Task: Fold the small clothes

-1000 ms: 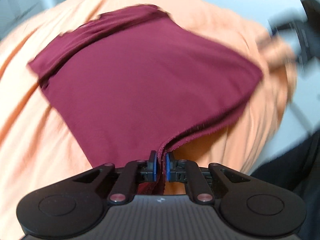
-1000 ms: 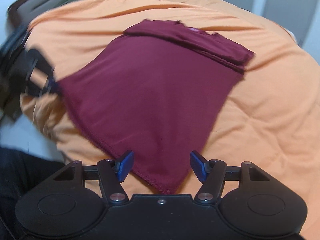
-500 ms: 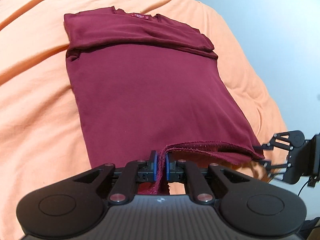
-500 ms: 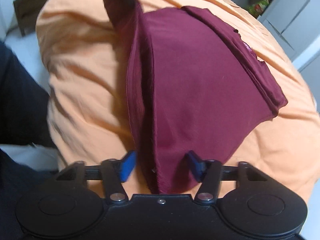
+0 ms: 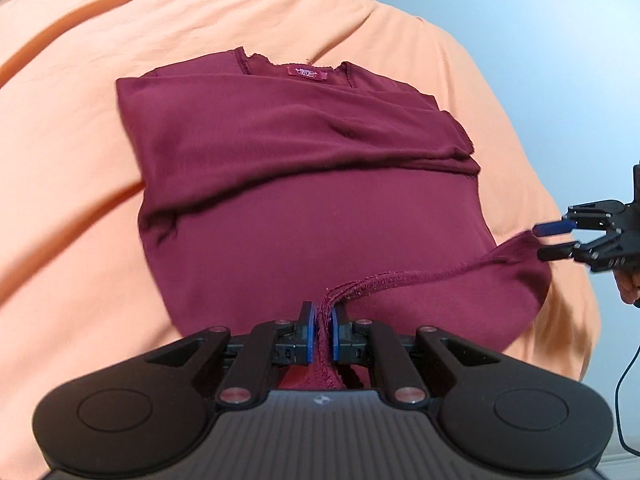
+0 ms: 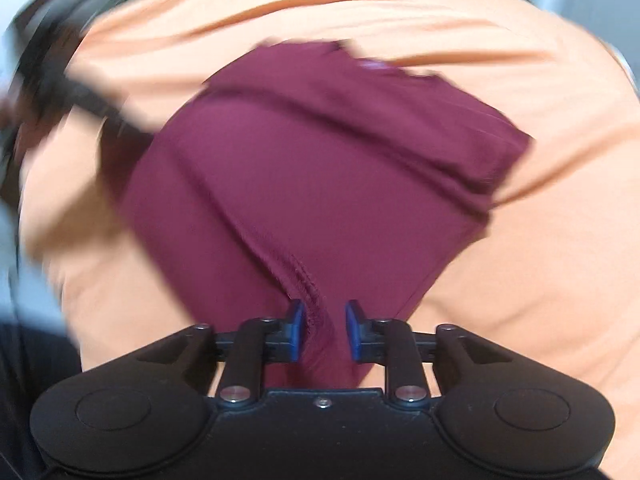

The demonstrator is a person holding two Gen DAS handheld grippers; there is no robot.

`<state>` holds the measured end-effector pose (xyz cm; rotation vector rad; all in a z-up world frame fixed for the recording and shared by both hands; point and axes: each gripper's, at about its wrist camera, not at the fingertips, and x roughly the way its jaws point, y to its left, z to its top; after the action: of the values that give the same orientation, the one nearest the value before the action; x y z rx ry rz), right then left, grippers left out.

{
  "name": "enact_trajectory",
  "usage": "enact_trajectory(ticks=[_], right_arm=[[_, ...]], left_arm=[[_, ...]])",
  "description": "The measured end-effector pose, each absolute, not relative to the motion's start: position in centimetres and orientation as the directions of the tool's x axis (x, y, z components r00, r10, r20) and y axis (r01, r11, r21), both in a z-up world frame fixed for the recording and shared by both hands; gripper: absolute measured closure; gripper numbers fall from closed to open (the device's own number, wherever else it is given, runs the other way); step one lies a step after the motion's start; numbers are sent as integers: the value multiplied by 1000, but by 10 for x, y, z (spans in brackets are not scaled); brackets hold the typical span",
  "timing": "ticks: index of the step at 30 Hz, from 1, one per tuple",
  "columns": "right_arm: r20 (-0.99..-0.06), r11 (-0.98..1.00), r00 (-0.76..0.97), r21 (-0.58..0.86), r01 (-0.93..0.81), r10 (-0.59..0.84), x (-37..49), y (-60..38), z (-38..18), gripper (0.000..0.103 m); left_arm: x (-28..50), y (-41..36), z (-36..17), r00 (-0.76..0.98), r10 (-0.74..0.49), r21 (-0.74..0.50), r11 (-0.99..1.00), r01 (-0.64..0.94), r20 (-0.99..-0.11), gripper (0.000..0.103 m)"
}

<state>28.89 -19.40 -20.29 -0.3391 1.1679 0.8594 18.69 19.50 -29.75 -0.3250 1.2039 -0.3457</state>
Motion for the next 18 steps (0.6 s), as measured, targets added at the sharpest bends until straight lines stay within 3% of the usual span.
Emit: enact_trajectory(ticks=[2,8,13,18], right_arm=[[-891,726,129,262,-635,434,312,-198,-208,49],[-867,818,201,320,-478,457,318,-216,-210,41],[-896,831,176,286,-476,409,311,-219,-227,41],[-897,771,60,340,-538,437,324,-221,-253,51]], left_arm=[[197,197,-303,306,-448,-434,893,115,-840,95],[209,209,-323,264,-503,-479,864,154,-823,95],[203,214,-329,242,-498,-479,867,134,-833,95],[190,212,-325,245,-455,-446,890,92,-856,94]])
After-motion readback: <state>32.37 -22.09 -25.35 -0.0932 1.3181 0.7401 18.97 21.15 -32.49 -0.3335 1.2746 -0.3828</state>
